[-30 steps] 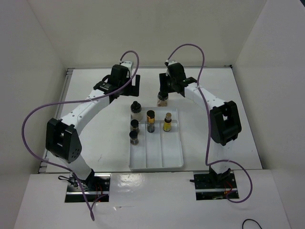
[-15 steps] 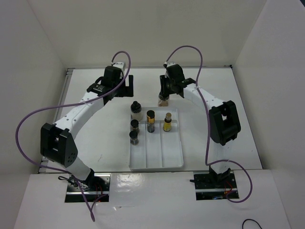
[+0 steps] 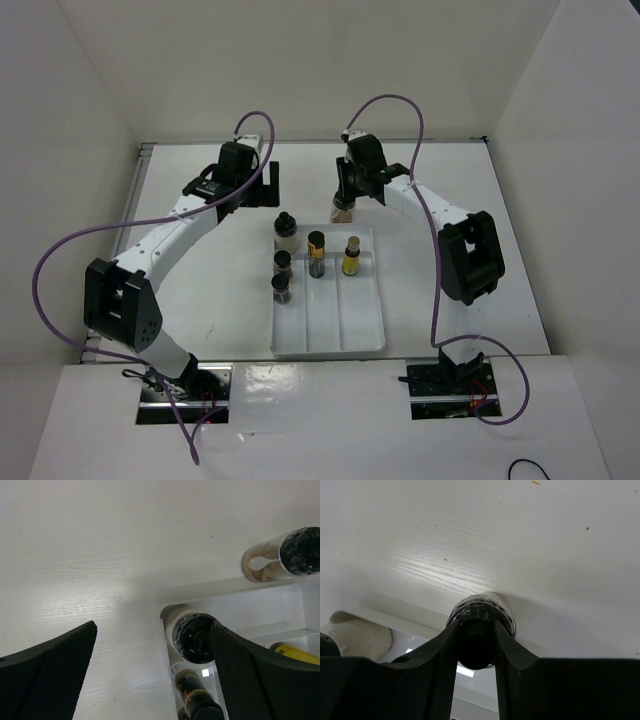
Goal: Organize the condiment bottles
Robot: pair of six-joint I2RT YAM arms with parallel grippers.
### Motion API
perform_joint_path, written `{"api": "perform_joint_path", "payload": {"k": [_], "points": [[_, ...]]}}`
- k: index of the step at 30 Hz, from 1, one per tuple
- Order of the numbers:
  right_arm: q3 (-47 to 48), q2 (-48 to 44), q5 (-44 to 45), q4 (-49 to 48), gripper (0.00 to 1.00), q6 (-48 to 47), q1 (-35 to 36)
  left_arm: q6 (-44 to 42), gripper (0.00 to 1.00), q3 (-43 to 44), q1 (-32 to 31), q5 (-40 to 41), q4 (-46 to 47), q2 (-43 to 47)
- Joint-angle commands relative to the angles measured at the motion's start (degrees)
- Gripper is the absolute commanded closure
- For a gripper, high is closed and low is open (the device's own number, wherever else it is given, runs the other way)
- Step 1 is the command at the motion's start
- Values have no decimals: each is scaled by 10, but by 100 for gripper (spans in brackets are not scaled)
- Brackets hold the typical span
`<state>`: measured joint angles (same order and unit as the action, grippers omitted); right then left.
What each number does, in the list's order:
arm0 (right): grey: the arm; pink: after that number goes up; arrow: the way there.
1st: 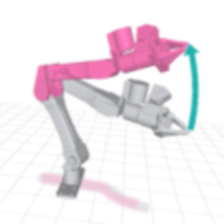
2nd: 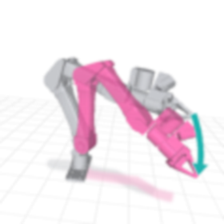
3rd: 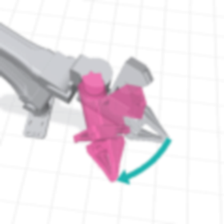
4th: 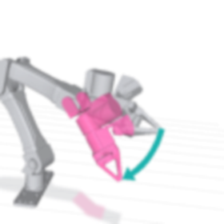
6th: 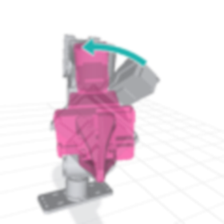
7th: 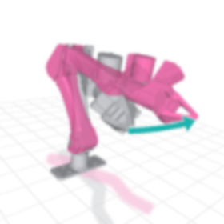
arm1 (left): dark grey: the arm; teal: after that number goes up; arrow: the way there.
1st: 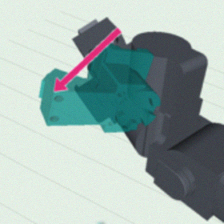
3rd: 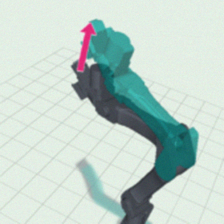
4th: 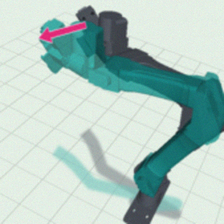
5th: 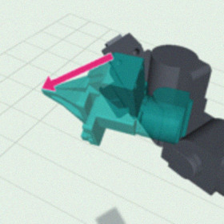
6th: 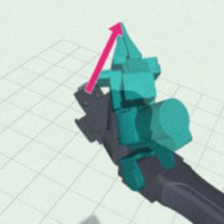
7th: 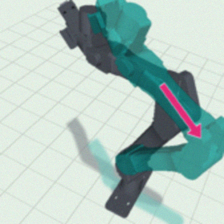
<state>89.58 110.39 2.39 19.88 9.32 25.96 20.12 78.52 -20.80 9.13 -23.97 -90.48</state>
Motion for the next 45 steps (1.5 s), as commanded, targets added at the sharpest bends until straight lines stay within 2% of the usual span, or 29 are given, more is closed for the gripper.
{"api": "perform_joint_path", "payload": {"k": [1, 4, 10, 22, 30, 45], "points": [[29, -2, 5, 34, 100, -6, 7, 15, 0, -6, 3, -2, 15, 23], [50, -27, -1, 45, 100, -19, 7, 15, 0, -12, 15, 4, 15, 23], [108, -51, 7, 89, 100, -63, 56, 15, 0, -17, 39, 9, 9, 28], [119, -80, 24, 141, 100, -63, 95, 15, 0, -38, 68, 4, 9, 50], [54, -92, 7, 108, 100, -58, 120, 15, 0, -50, 73, 4, 4, 67], [21, -70, -20, 69, 100, -53, 132, 15, 0, -68, 79, 4, 4, 90]]}}
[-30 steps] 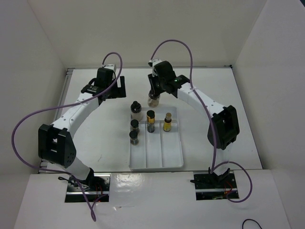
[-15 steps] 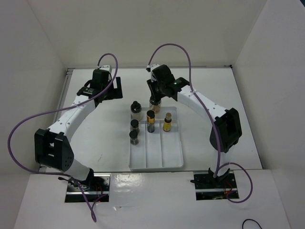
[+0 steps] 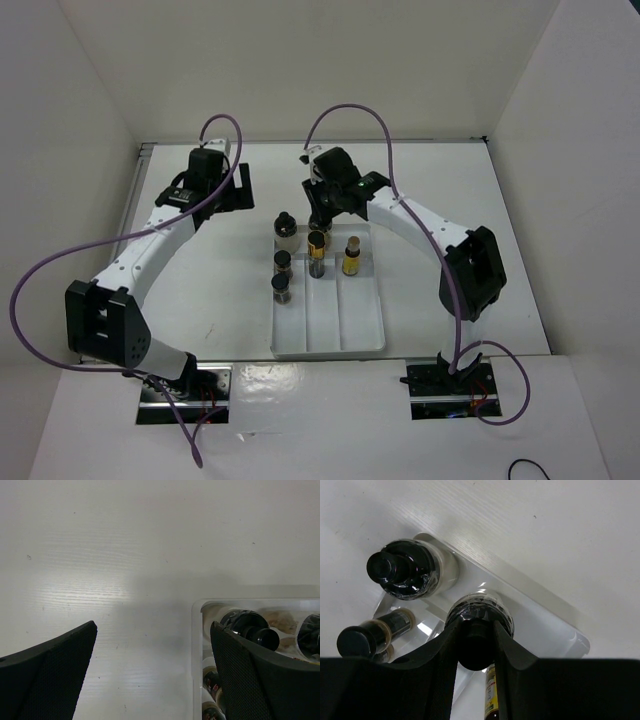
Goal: Organize the condiment bottles
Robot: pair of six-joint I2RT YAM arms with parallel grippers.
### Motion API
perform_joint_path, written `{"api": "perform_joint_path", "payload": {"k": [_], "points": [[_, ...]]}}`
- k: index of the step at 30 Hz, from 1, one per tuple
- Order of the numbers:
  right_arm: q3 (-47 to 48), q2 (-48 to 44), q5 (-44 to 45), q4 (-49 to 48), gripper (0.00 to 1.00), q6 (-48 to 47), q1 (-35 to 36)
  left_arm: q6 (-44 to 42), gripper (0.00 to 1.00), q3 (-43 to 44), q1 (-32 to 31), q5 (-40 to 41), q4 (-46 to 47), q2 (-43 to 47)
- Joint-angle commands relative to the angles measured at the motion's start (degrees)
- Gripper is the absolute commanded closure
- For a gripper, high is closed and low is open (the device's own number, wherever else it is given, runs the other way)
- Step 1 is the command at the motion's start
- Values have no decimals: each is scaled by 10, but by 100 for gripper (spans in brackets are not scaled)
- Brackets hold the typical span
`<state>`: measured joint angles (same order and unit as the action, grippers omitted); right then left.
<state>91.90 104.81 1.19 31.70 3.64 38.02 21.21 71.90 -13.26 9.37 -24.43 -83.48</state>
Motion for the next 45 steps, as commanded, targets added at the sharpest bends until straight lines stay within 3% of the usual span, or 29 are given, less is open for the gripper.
{"api": "perform_joint_path", "payload": {"k": [1, 8, 11, 18, 21, 25, 29, 32, 36, 40, 45], "points": [[-2, -15, -8, -49, 100, 4, 17, -1, 0, -7, 3, 1, 9, 20], [-2, 4, -1, -74, 100, -1, 17, -1, 0, -12, 9, 1, 3, 31], [3, 16, -1, -69, 91, -1, 17, -6, 0, -12, 14, 1, -2, 31], [-7, 21, 9, -58, 64, -1, 17, -6, 0, -25, 14, 1, -7, 54], [-2, 21, 22, -47, 39, 7, 17, -6, 0, -25, 14, 1, -12, 67], [30, 21, 36, -22, 20, 22, 17, -1, 0, -25, 19, 7, -34, 73], [68, 5, 60, 27, 8, 43, 17, 11, 0, 0, 19, 7, -54, 89], [111, -15, 83, 58, 1, 43, 17, 25, 0, 6, 19, 21, -47, 109], [200, -28, 97, 91, 1, 30, 5, 31, 0, 6, 19, 4, -45, 115], [246, -33, 37, 73, 1, 67, -62, 49, 0, 11, 19, -3, -61, 109], [303, -20, 83, 73, 1, 62, -106, 54, 0, -7, 19, -17, -61, 159]]}}
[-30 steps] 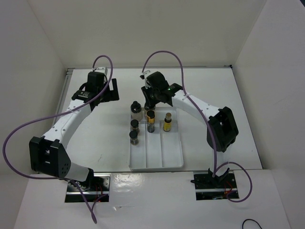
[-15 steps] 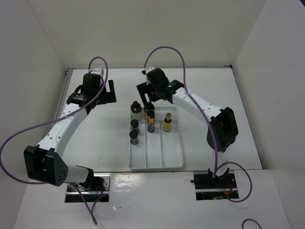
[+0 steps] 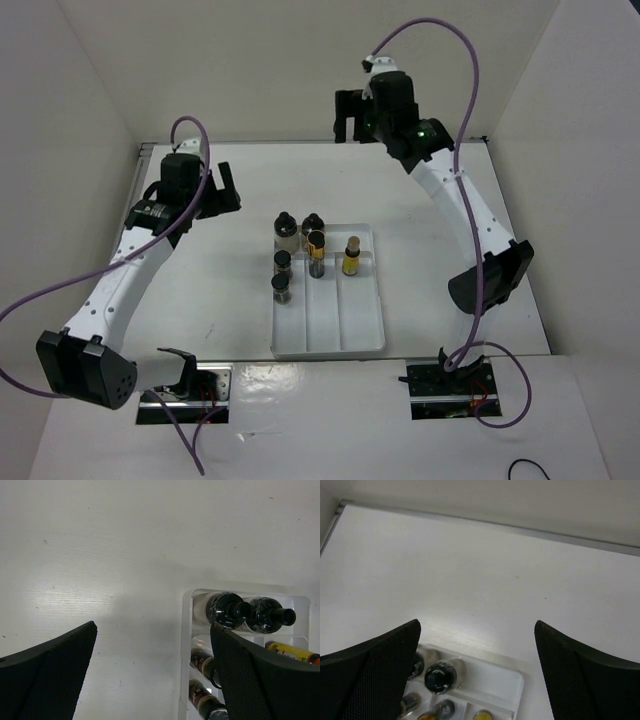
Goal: Organize the condiment bottles
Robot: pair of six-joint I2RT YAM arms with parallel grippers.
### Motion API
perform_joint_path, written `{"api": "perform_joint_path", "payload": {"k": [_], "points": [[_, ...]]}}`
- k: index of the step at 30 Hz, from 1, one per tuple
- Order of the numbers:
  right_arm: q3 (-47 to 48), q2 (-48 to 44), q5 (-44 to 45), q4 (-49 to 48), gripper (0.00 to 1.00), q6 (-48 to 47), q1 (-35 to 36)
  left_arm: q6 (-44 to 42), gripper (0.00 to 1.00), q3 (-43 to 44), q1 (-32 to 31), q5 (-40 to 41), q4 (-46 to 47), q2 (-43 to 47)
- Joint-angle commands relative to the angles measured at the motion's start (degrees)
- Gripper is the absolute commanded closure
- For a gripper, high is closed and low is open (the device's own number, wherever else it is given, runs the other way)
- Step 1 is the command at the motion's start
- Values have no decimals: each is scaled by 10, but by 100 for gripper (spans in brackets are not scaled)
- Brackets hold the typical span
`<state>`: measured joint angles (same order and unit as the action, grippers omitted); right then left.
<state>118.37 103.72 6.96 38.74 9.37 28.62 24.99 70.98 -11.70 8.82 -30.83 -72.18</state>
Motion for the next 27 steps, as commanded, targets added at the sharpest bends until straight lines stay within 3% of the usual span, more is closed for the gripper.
{"api": "perform_joint_path", "payload": {"k": [1, 8, 27], "points": [[47, -1, 37, 3, 1, 5, -18, 16, 0, 2, 4, -12, 3, 55], [79, 5, 72, 9, 1, -12, -45, 16, 0, -25, 4, -1, -7, 107], [91, 16, 93, 9, 1, -17, -45, 16, 0, -46, 4, -1, -13, 102]]}}
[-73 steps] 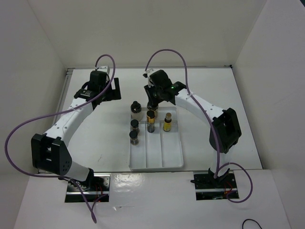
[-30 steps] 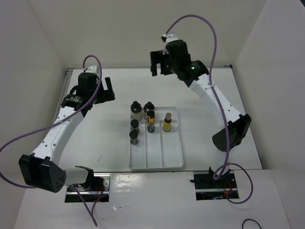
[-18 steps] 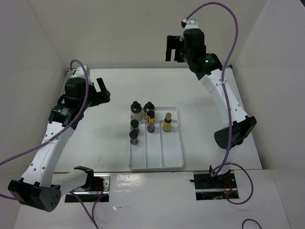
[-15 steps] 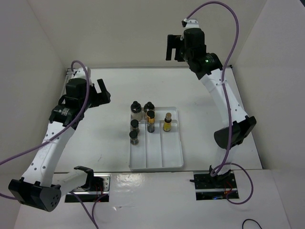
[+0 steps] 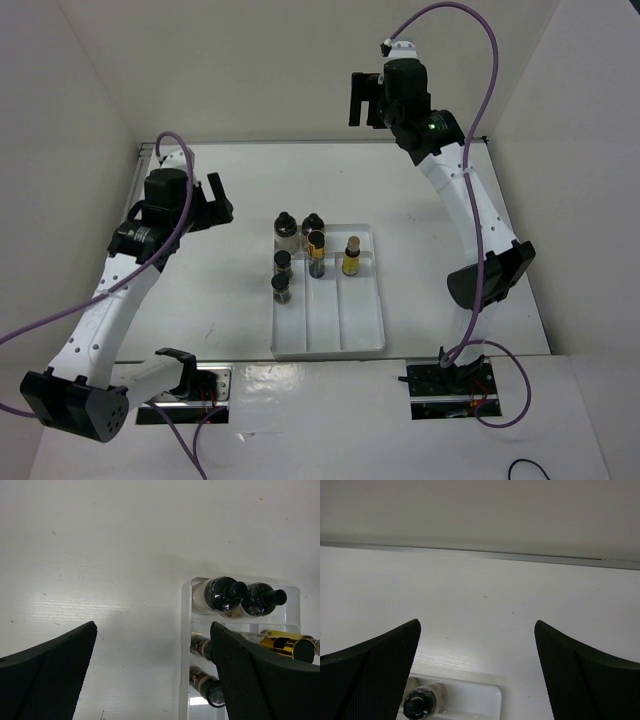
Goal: Organize the condiment bottles
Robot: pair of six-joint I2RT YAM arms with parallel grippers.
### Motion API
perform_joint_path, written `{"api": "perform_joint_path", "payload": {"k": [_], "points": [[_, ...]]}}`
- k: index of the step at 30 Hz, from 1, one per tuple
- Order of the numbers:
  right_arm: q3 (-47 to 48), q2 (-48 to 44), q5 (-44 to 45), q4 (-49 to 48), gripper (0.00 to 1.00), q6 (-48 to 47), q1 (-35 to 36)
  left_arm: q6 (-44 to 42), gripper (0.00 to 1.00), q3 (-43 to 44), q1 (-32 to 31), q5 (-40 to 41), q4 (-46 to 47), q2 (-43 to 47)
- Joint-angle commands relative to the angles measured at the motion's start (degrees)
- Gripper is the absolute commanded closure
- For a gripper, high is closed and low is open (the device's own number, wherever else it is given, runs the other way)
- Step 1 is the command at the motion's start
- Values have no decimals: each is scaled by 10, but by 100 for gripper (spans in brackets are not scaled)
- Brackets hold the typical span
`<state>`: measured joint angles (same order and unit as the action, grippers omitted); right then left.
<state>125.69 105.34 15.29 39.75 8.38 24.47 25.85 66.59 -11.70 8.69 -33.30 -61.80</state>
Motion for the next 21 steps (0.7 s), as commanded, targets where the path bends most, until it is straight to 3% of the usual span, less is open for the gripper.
{"api": "perform_joint_path", "payload": {"k": [1, 21], "points": [[18, 0, 10, -1, 1, -7, -3, 8, 0, -2, 4, 0, 12, -2], [-4, 5, 16, -1, 1, -18, -8, 18, 0, -13, 4, -5, 17, -7]]}}
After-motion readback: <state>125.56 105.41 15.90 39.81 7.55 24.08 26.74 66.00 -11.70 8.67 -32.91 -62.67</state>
